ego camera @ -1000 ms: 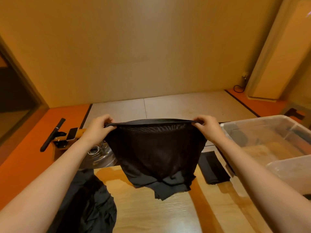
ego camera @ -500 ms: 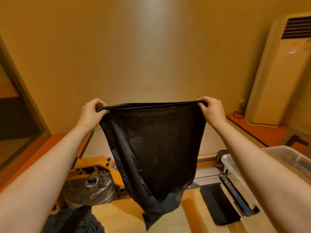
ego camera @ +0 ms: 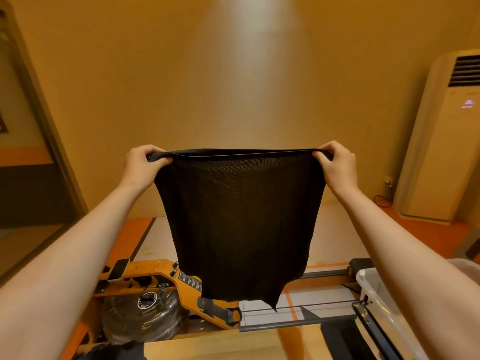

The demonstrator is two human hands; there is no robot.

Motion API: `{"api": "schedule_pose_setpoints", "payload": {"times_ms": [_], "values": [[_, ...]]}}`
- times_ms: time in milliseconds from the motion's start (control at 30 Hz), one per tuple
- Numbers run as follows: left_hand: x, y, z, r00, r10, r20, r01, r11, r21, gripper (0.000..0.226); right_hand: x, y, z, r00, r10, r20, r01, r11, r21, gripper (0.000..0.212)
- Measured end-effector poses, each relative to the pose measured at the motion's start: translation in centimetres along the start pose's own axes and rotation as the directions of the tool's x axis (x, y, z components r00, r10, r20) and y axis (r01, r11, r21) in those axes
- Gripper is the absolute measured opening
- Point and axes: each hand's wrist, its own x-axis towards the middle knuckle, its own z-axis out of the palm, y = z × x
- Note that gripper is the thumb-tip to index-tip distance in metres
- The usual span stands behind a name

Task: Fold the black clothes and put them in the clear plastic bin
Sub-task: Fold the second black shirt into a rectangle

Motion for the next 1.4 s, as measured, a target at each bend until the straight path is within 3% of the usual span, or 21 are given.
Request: {"api": "schedule_pose_setpoints", "payload": {"times_ms": [267,600,1000,1400], "values": [[-1.0,-0.7,-1.3,0.987,-0.080,0.137,0.084,0.996,-0.024,0.001,-1.1,1.2,-0.6,0.998,0.027,0.049,-0.027,1.000,0.003,0.013],[-3.5,-2.1,-1.6,0.926,-0.240,0.293,0.294,0.943,-0.157,0.013,-3.0,2.5,-2.4,0.977,0.098,0.190,-0.112,0.992,0.065,0.011],[-5.8,-4.0,-0.4,0.884,-0.337,0.323,0.399,0.905,-0.150,0.010,-5.7,4.5,-2.0,0.942,0.275,0.192,-0.315,0.923,0.222,0.009],[-5.5,-6.0,1.2,0.922,-0.251,0.294,0.295,0.949,-0.114,0.018,-6.0,5.1,0.1,0.917,0.345,0.202,-0.387,0.893,0.229,0.011]]}}
